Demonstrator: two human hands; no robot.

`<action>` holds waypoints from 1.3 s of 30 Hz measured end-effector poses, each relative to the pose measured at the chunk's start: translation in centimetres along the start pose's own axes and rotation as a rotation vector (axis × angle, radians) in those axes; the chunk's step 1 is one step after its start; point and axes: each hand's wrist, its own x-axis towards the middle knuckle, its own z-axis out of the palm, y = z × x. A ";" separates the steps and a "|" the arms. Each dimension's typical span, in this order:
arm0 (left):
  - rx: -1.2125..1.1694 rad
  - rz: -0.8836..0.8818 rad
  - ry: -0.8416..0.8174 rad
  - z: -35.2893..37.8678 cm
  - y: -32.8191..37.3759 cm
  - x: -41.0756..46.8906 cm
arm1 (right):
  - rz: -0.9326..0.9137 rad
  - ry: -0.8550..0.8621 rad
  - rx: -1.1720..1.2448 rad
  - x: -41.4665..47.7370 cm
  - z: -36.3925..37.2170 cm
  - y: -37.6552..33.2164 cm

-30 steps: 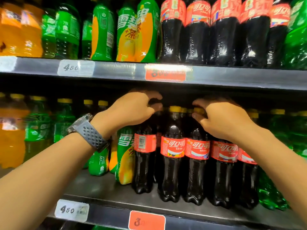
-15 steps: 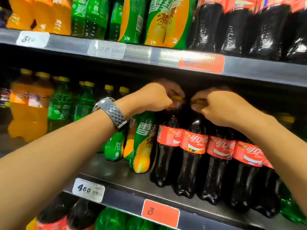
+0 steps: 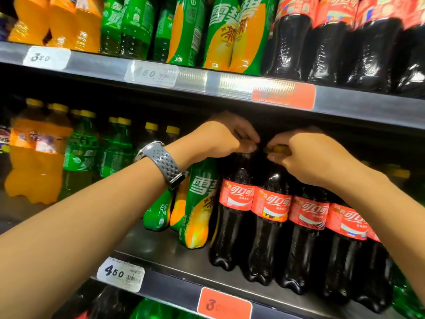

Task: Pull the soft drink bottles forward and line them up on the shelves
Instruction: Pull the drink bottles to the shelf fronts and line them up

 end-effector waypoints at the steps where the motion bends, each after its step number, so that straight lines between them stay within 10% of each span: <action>1: -0.042 0.003 -0.003 0.0 -0.1 -0.2 | 0.001 0.000 -0.003 0.0 0.0 -0.1; 10: -0.046 0.059 0.134 -1.2 -1.2 -1.8 | 0.033 0.019 -0.051 -0.9 0.0 -0.5; 14: 0.401 0.042 0.312 -4.1 -3.4 -2.4 | -0.029 0.171 -0.067 -0.8 0.1 -2.5; 19: 0.769 -0.224 0.065 -5.9 -7.0 -1.5 | -0.120 0.092 0.070 1.7 1.1 -6.4; 39: 0.629 -0.091 0.016 -4.1 -8.1 0.1 | -0.006 -0.029 0.024 8.2 3.4 -8.2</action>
